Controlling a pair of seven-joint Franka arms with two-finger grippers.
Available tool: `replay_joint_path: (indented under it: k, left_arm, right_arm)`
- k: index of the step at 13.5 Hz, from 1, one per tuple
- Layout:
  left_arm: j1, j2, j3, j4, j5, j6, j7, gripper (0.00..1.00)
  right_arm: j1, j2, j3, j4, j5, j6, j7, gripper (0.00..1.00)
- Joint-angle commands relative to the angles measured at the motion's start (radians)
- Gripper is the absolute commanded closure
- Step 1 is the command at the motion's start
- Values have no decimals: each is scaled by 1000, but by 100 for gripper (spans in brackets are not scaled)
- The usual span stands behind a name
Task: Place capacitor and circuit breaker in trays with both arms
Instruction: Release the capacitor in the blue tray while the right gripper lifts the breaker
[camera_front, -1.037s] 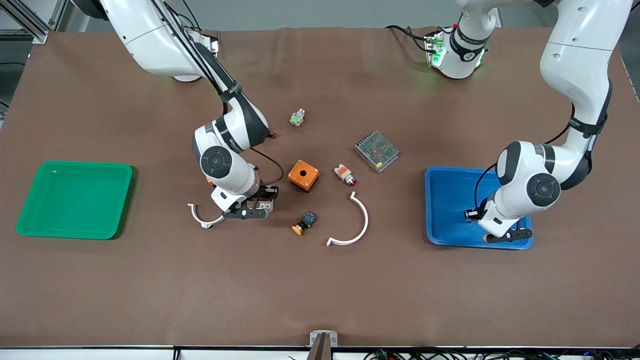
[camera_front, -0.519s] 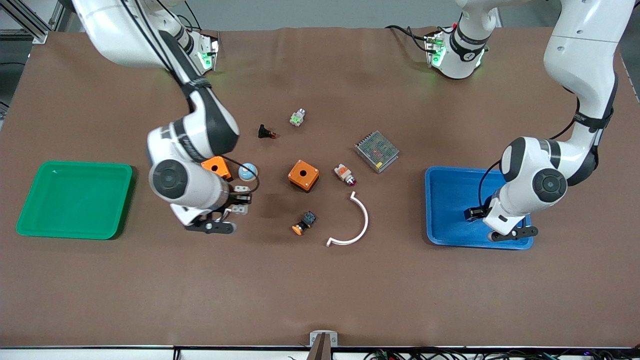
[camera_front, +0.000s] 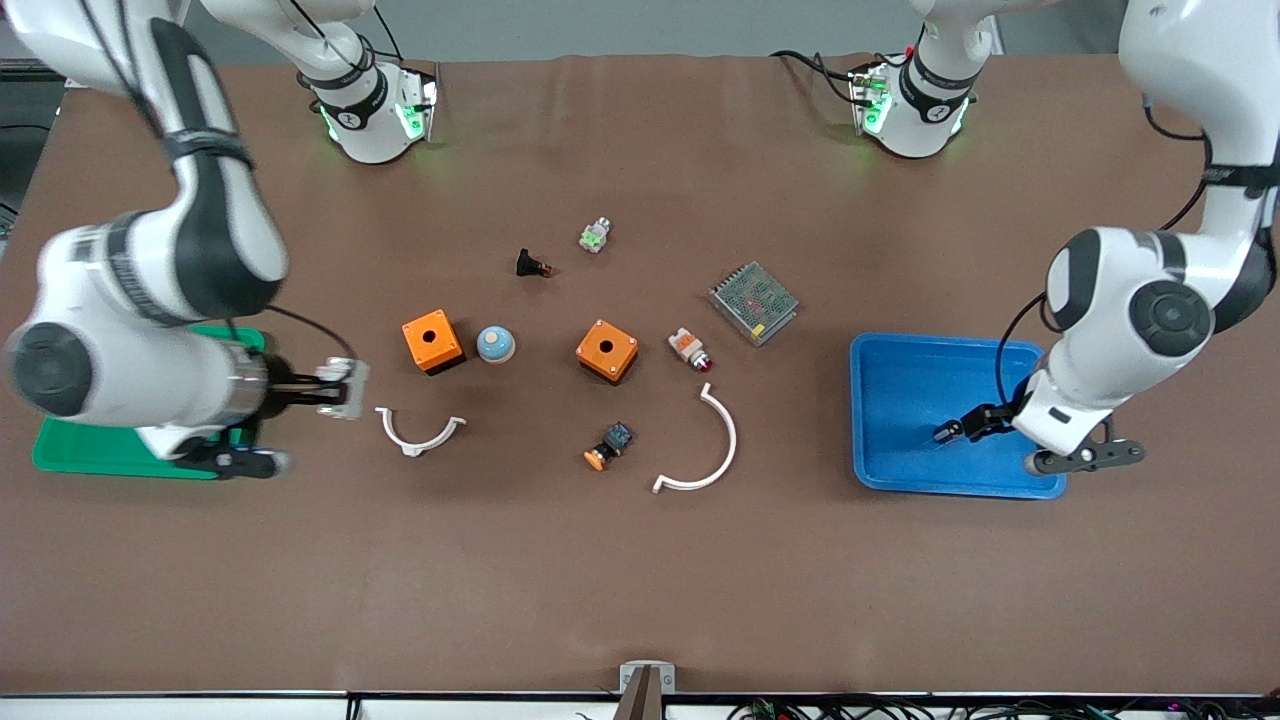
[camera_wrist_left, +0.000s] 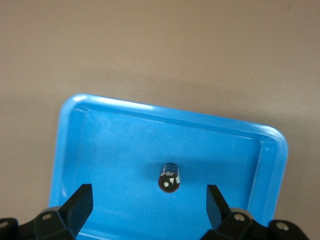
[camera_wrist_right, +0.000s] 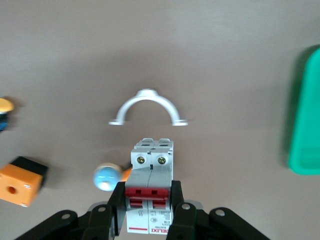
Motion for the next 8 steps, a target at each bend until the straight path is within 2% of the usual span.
replay_joint_path:
  k: [1,6,8]
  left_arm:
    - [14,-94,-9,23,19,-91,19,0]
    - [12,-171,-9,170,7,-306,33,0]
    - [9,-171,-10,253,4,-396,36,0]
  right_arm:
    - [-151,-3,22,-7,-16,-15,-183,91]
    - [-326,1,22,-9,-129,25,-409,92]
    - [-369,6,22,-7,-216,78,-433,92]
